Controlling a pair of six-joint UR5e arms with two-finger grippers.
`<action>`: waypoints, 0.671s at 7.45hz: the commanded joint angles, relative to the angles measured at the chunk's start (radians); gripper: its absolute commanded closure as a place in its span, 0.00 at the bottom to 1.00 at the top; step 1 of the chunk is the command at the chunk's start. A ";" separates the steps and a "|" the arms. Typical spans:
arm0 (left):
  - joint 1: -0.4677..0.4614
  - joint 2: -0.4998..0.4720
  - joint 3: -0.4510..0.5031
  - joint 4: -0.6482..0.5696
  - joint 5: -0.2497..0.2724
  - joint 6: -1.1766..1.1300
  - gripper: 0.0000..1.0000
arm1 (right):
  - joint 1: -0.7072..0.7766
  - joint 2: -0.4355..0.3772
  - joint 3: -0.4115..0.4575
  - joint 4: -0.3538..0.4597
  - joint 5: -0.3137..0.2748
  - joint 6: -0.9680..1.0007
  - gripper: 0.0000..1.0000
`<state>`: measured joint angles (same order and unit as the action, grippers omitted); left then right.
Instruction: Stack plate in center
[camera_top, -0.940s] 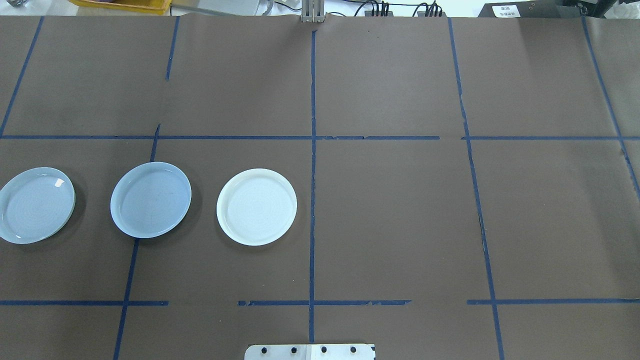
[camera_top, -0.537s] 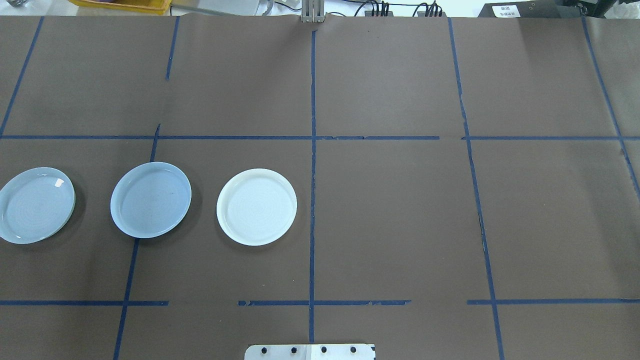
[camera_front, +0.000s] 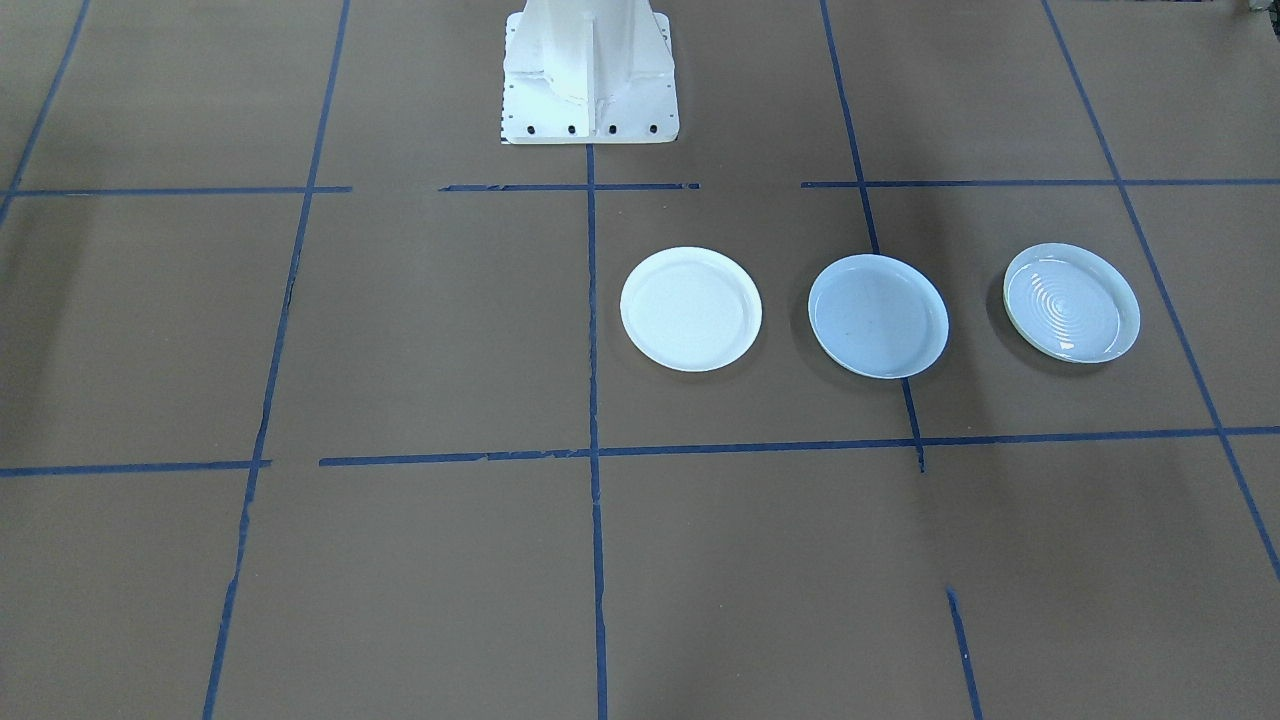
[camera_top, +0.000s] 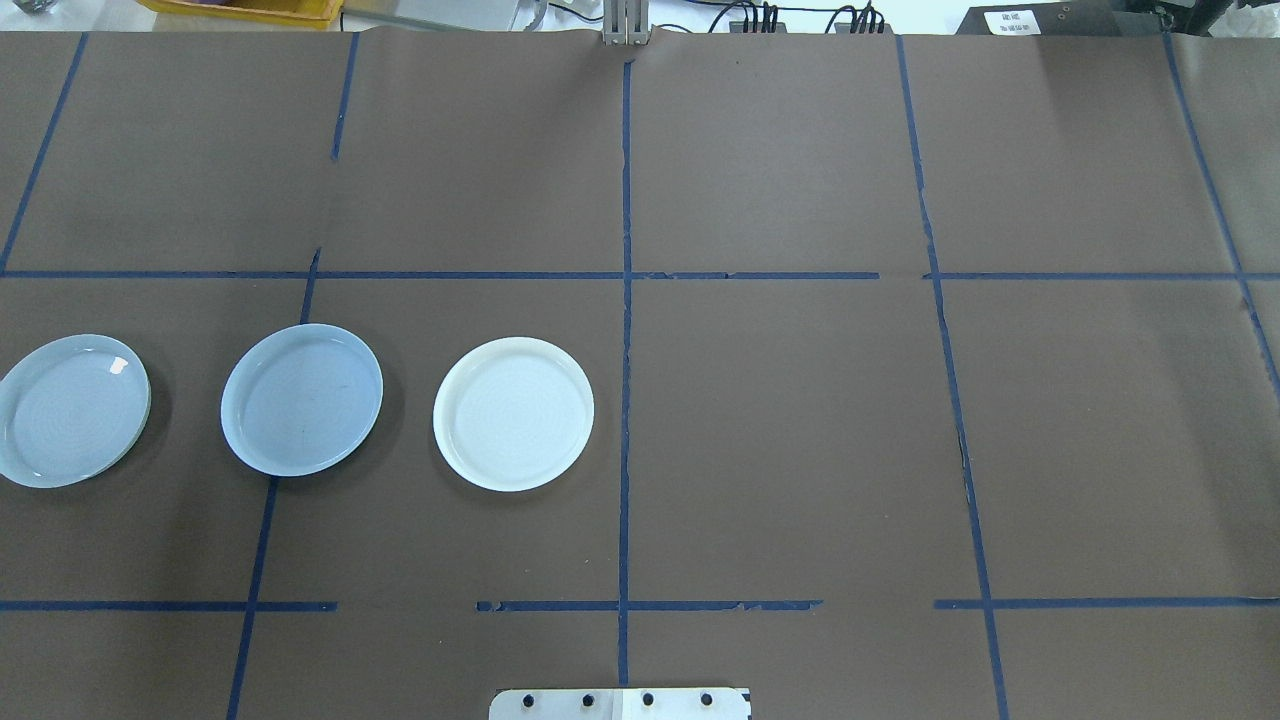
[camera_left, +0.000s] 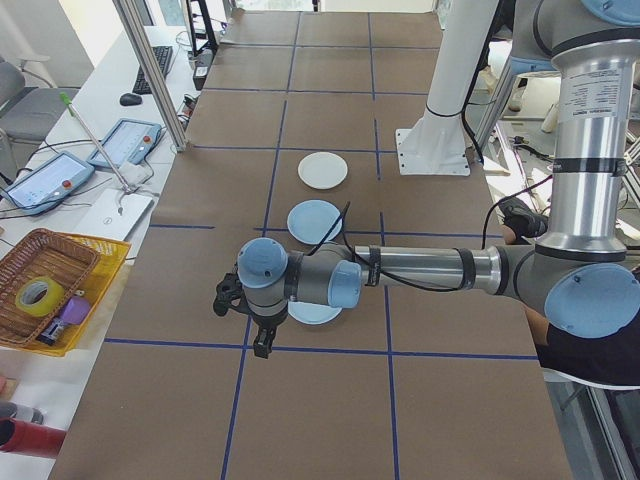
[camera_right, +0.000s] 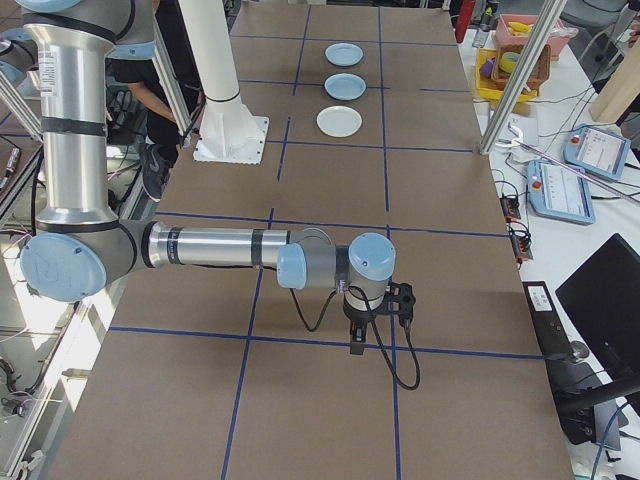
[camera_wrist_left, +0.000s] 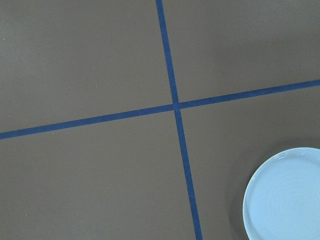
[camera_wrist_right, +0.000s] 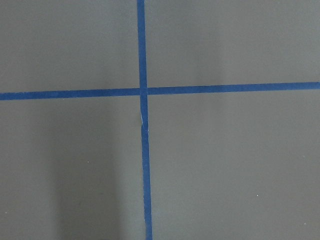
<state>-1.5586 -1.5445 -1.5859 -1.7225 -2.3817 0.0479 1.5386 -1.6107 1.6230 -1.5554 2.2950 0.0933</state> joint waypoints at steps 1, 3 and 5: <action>0.070 0.052 0.027 -0.215 0.001 -0.226 0.00 | 0.000 0.000 0.000 0.000 0.001 0.000 0.00; 0.170 0.113 0.065 -0.447 0.006 -0.441 0.00 | 0.000 0.000 0.000 0.000 0.001 -0.001 0.00; 0.279 0.116 0.173 -0.697 0.012 -0.640 0.00 | 0.000 0.000 0.000 0.000 0.001 0.000 0.00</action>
<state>-1.3510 -1.4348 -1.4766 -2.2593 -2.3746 -0.4592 1.5386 -1.6106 1.6230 -1.5554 2.2961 0.0924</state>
